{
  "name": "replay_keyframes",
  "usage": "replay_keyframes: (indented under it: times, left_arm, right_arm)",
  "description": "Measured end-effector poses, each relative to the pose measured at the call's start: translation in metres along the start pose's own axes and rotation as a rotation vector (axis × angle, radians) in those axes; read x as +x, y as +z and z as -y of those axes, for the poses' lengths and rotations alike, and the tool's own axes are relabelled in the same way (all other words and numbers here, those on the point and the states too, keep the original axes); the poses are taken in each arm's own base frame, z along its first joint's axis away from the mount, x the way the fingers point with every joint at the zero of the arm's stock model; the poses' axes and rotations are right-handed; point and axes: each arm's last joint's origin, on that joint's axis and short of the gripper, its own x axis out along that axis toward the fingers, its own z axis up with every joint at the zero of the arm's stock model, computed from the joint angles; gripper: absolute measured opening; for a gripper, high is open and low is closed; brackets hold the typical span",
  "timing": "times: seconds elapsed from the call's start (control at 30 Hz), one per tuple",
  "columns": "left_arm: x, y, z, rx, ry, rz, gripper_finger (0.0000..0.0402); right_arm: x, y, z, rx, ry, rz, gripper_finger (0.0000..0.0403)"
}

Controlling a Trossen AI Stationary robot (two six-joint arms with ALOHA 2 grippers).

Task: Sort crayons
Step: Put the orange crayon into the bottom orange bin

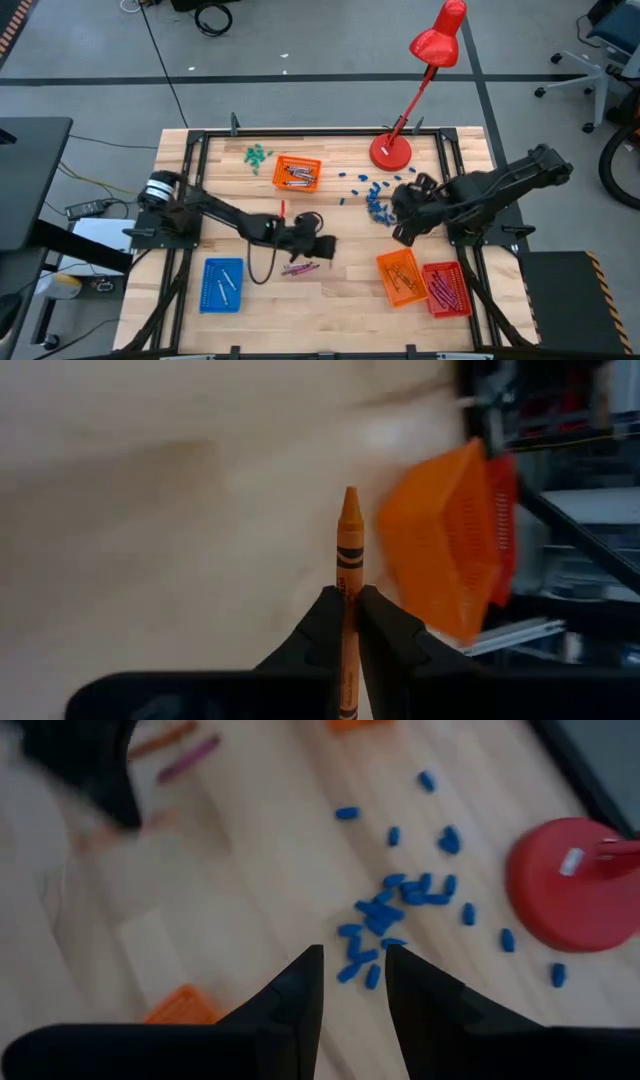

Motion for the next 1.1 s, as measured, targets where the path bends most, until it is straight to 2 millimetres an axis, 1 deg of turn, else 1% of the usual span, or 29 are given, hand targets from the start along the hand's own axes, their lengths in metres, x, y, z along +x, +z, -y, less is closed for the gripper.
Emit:
replay_keyframes:
  times: [0.07,0.23,0.37,0.43,0.57,0.63,0.73,0.8,0.9,0.97,1.1]
  left_arm:
    - [0.013,-0.008,0.006,-0.005,-0.028,-0.001,0.0027]
    - [0.049,-0.028,0.037,0.017,-0.085,-0.022,0.0027]
    - [0.075,-0.034,0.06,0.019,-0.094,-0.013,0.0027]
    - [0.085,-0.037,0.069,0.019,-0.097,-0.013,0.0027]
    - [0.102,-0.039,0.09,0.004,-0.159,-0.005,0.0027]
    - [0.111,-0.039,0.096,-0.011,-0.169,0.006,0.0027]
    - [0.125,-0.039,0.101,-0.027,-0.18,0.023,0.0027]
    - [0.132,-0.04,0.1,-0.026,-0.17,0.024,0.0028]
    - [0.134,-0.039,0.102,-0.039,-0.183,0.026,0.004]
    - [0.134,-0.039,0.102,-0.04,-0.176,0.026,0.0061]
    - [0.134,-0.04,0.101,-0.037,-0.162,0.024,0.0121]
  right_arm:
    - [-0.006,0.001,0.009,0.04,-0.004,0.031,0.0114]
    - [-0.016,0.001,0.024,0.096,-0.01,0.081,0.0114]
    - [-0.02,0.0,0.028,0.115,-0.005,0.091,0.0114]
    - [-0.02,0.0,0.028,0.117,-0.005,0.093,0.0114]
    - [-0.019,0.0,0.027,0.117,-0.002,0.092,0.0114]
    - [-0.019,0.001,0.026,0.118,0.004,0.093,0.0114]
    - [-0.019,0.002,0.025,0.122,0.014,0.096,0.0114]
    - [-0.019,0.002,0.024,0.125,0.024,0.097,0.0114]
    - [-0.019,0.003,0.023,0.129,0.032,0.102,0.0114]
    - [-0.019,0.003,0.022,0.133,0.038,0.107,0.0114]
    - [-0.019,0.004,0.022,0.136,0.041,0.113,0.0114]
